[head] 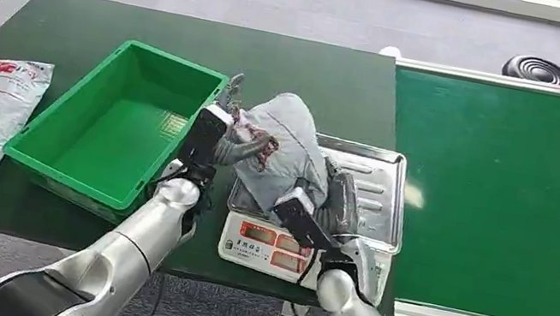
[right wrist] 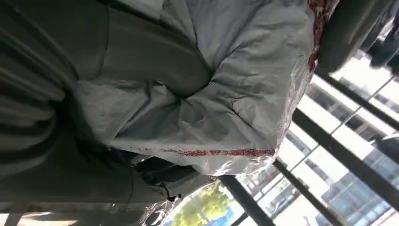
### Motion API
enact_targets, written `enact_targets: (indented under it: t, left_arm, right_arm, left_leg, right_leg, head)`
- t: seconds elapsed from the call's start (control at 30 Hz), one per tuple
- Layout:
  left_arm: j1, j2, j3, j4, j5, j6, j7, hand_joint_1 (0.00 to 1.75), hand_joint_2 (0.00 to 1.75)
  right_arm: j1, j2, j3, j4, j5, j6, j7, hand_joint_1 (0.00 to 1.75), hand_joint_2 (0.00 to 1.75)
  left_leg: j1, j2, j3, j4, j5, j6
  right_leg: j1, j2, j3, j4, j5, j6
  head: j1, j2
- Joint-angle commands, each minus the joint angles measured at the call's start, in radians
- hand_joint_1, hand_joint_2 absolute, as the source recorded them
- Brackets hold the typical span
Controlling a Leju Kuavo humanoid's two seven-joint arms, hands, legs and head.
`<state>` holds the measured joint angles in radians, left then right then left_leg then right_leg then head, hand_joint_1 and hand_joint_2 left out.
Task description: Moved the parcel from conveyor to table for the left to box.
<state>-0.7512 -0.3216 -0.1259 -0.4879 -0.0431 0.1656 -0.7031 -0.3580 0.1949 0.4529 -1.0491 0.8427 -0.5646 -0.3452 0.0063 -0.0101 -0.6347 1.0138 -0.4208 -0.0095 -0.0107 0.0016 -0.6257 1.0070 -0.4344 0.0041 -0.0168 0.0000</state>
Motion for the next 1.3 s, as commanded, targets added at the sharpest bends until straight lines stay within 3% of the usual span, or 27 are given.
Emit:
enact_targets:
  t: [0.03,0.53,0.73,0.83,1.0,1.03,1.13,1.3]
  left_arm:
    - [-0.017,0.024,0.039,0.023,-0.018,-0.011,0.005,0.0,1.75]
    - [-0.026,0.016,0.034,0.038,-0.025,-0.019,0.005,0.0,1.75]
    - [-0.035,0.008,0.001,0.07,-0.09,-0.014,0.005,0.0,1.75]
    - [-0.043,0.005,-0.033,0.109,-0.133,-0.042,0.005,0.0,1.75]
    - [-0.04,-0.004,-0.174,0.181,-0.287,-0.13,0.005,0.0,1.75]
    - [-0.038,-0.012,-0.191,0.186,-0.308,-0.13,0.011,0.0,1.75]
    - [-0.039,-0.027,-0.288,0.198,-0.38,-0.167,0.064,0.0,1.75]
    - [-0.044,-0.027,-0.473,0.202,-0.398,-0.235,0.128,0.0,1.75]
  right_arm:
    - [0.116,-0.012,0.102,-0.213,0.037,-0.039,0.068,0.0,1.75]
    - [0.127,-0.017,0.067,-0.268,0.028,-0.037,0.086,0.0,1.75]
    - [0.147,-0.01,-0.158,-0.415,-0.136,0.059,0.059,0.0,1.75]
    - [0.079,-0.017,-0.308,-0.317,-0.215,0.085,0.004,0.0,1.75]
    - [-0.025,-0.051,-0.472,-0.037,-0.448,0.173,-0.178,0.0,1.75]
    - [-0.046,-0.051,-0.486,0.003,-0.466,0.18,-0.195,0.0,1.75]
    - [-0.129,-0.049,-0.525,0.17,-0.624,0.371,-0.235,0.0,1.75]
    - [-0.243,-0.071,-0.58,0.405,-0.711,0.478,-0.267,0.0,1.75]
  left_leg:
    - [0.0,0.003,0.007,-0.002,-0.003,-0.001]
    - [0.0,0.002,0.003,-0.001,-0.001,-0.001]
    - [0.0,-0.001,0.006,-0.001,-0.002,-0.001]
    - [0.0,-0.001,0.003,-0.001,-0.001,-0.001]
    - [0.0,-0.001,0.007,-0.002,0.0,0.0]
    - [0.0,-0.001,0.005,-0.001,0.0,-0.001]
    - [-0.001,0.0,0.006,-0.001,-0.001,0.0]
    - [-0.001,0.001,0.005,0.0,-0.001,-0.001]
  right_leg:
    - [0.001,0.002,0.006,-0.002,-0.002,-0.001]
    - [0.0,0.001,0.003,-0.001,-0.001,-0.001]
    - [0.0,-0.002,0.006,-0.001,-0.003,-0.001]
    - [0.0,-0.002,0.003,-0.001,-0.001,-0.001]
    - [0.0,-0.003,0.008,-0.004,-0.001,0.0]
    - [0.0,-0.001,0.005,-0.003,0.0,0.0]
    - [-0.001,-0.001,0.007,-0.003,0.0,0.001]
    - [-0.001,0.001,0.005,-0.002,0.001,0.001]
  head:
    - [0.0,0.0]
    - [0.0,0.0]
    - [0.0,0.0]
    - [0.0,0.0]
    - [0.0,0.0]
    - [0.0,0.0]
    - [0.0,0.0]
    - [0.0,0.0]
